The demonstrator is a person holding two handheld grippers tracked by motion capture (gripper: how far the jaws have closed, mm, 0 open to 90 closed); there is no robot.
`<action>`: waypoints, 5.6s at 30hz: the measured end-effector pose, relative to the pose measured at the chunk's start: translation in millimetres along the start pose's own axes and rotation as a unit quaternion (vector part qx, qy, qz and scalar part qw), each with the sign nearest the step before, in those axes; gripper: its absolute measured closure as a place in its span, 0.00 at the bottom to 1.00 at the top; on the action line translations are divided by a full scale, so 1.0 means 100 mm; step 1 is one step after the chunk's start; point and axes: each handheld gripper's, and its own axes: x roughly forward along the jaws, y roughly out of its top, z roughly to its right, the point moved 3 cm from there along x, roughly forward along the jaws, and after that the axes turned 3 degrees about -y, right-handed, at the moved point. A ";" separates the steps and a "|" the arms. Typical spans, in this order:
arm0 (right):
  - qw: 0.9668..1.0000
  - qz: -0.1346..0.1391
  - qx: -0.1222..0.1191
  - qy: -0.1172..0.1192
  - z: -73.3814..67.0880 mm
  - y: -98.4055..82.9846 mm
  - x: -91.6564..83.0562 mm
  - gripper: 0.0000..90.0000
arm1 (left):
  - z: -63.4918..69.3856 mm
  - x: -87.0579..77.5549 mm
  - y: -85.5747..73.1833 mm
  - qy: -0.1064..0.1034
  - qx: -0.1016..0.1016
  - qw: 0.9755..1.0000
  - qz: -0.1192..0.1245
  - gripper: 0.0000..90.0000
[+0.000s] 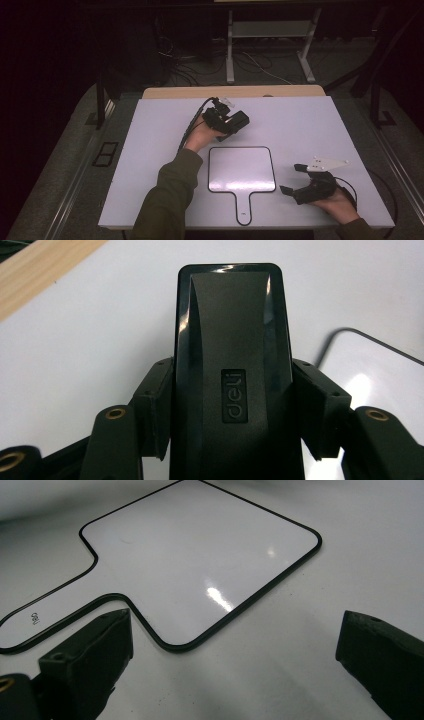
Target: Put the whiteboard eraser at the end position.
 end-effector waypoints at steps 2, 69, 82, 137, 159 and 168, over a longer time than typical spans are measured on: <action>1.000 0.000 0.000 0.002 0.00 0.00 0.00 0.01 | -0.06 0.07 0.04 0.002 0.000 1.000 -0.002 0.43; 0.999 0.013 0.019 0.024 0.12 -0.01 0.02 0.01 | 0.17 -0.17 -0.18 -0.020 -0.023 0.995 0.091 0.28; 1.000 0.009 0.020 0.019 0.11 -0.01 0.02 0.01 | 0.36 -0.38 -0.45 -0.022 -0.026 0.994 0.107 0.19; 1.000 0.008 0.015 0.011 0.11 -0.02 0.02 0.01 | 0.84 -0.98 -1.56 -0.002 -0.021 0.991 0.133 0.00; 1.000 0.005 0.015 0.009 0.10 -0.02 0.03 0.01 | 0.85 -1.09 -1.93 0.006 -0.047 0.989 0.138 0.00; 1.000 0.004 0.014 0.009 0.10 -0.02 0.03 0.01 | 0.85 -1.08 -1.93 0.003 -0.042 0.990 0.133 0.00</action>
